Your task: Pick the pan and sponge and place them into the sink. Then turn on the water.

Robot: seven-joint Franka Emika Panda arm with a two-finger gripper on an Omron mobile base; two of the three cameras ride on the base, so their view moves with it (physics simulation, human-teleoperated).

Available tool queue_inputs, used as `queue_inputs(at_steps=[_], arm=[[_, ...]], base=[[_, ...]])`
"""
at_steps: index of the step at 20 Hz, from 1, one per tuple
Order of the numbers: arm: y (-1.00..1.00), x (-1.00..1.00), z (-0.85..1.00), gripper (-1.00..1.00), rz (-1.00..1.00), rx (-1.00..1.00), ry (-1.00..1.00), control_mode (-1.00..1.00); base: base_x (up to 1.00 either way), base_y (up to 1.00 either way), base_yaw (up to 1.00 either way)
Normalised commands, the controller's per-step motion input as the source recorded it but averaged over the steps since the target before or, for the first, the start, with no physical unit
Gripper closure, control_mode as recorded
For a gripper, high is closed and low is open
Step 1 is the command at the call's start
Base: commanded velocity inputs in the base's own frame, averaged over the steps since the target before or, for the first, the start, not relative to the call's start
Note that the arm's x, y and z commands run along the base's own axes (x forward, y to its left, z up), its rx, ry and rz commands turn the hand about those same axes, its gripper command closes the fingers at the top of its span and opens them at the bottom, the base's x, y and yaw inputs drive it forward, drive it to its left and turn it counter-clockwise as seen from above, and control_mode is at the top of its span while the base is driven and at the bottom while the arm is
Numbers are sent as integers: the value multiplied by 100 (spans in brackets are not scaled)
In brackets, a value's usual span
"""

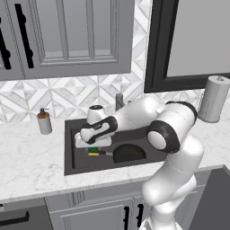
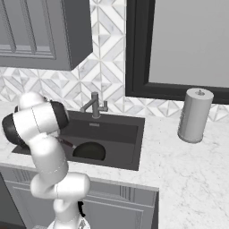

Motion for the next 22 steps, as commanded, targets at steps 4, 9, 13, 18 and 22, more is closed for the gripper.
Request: queue_inputs(at_steps=[4,9,13,18,22], arm=[[-57,14,-16,100,-12,5,0,-100],[-29,2,-37,100,-7,1,-1,-100],[0,11,-63,100,-4,-1,-6,-100],[0,15,-24,100,-1,0,-7,-100],[0,1,0,100,0,0,0,-100]], base=[[0,0,0],[0,0,0],[0,0,0],[0,0,0],[0,0,0]])
